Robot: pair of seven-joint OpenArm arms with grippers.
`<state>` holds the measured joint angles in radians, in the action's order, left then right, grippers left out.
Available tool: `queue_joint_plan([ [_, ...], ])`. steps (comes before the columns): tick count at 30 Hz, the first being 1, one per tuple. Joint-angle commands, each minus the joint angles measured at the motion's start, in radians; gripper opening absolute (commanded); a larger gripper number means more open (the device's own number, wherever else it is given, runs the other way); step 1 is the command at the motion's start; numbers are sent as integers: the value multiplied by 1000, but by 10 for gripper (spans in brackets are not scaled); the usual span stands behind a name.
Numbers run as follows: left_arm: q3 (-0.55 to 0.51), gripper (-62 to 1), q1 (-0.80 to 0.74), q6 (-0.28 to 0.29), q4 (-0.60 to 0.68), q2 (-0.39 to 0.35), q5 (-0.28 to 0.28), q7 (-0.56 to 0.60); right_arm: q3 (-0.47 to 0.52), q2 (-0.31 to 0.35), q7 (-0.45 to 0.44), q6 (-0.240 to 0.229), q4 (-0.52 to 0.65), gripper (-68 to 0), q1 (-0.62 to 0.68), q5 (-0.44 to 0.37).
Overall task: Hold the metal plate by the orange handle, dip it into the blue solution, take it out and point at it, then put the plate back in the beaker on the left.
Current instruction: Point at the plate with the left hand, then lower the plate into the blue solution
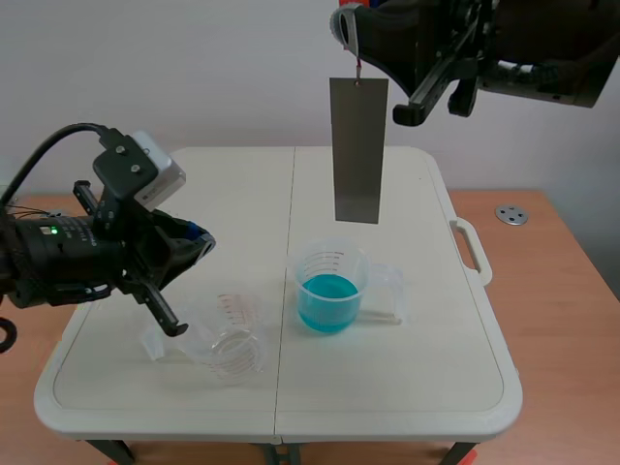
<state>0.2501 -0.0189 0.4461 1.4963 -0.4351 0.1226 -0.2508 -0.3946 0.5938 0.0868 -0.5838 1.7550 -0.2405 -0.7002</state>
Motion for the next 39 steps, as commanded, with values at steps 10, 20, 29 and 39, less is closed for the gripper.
queue_joint_plan([
  [10, 99, -583, 144, -6, -111, 117, -73, 14, -6, 15, -16, 6, 19, -662, -26, -12],
  [20, 121, -583, 214, -18, -192, 204, -124, 14, -6, 15, -15, 6, 19, -662, -26, -12],
  [29, 121, -583, 218, -33, -193, 219, -147, 16, -6, 15, -16, 6, 19, -662, -25, -12],
  [39, 117, -583, 214, -40, -187, 198, -140, -10, -6, 12, -16, 6, 12, -662, -25, -12],
])
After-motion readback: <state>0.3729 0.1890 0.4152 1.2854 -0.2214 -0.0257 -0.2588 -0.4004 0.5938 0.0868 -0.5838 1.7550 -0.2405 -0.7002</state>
